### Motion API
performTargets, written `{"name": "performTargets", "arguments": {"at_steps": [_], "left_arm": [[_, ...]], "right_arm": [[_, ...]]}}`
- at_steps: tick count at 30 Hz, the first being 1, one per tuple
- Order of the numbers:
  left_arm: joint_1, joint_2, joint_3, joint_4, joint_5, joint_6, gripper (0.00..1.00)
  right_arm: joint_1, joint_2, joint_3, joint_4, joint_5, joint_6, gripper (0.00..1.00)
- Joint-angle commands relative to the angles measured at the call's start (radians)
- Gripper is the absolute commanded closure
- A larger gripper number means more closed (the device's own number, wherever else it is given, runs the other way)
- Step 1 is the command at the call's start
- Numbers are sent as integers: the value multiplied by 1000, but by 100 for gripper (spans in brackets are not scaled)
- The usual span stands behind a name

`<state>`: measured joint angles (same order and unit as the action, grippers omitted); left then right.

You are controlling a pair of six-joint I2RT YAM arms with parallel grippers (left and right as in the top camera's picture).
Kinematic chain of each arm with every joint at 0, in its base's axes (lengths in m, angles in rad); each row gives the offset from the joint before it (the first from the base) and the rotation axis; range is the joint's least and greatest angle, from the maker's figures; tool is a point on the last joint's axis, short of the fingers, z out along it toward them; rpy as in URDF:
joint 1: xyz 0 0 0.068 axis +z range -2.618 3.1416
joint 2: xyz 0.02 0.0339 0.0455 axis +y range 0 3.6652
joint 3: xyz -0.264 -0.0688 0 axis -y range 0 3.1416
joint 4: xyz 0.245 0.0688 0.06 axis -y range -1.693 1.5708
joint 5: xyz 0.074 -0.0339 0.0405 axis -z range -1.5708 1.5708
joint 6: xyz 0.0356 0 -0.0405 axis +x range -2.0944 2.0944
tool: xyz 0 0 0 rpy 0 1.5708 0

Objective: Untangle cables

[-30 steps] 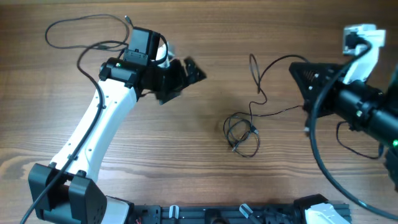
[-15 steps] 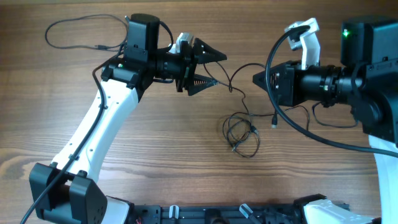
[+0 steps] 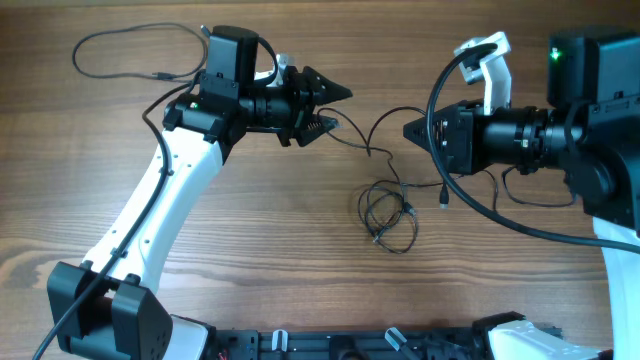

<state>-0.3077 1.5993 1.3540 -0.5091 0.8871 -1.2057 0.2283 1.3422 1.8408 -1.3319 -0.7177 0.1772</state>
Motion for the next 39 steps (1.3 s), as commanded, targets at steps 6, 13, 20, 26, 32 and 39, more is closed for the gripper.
{"name": "performTargets", "arguments": {"at_steps": [6,13,20,26,32,39], "left_arm": [[-5,-3,2,231,141,-39,96],[6,-72,31,976,156,-568,96],[12,-72,283,1037,14,-723,96],[-16,-72,334,1017,-231,-900,96],[-23,-72,334,1017,-373,-896,96],[-22,-72,334,942,-365,-890,96]], "right_arm": [[0,0,3,-21,23,-19,85],[0,0,3,-60,210,-17,0],[0,1,3,-72,225,-18,0],[1,1,3,-87,276,-17,0],[5,12,-113,-142,272,-25,0],[148,15,-668,304,129,13,1]]}}
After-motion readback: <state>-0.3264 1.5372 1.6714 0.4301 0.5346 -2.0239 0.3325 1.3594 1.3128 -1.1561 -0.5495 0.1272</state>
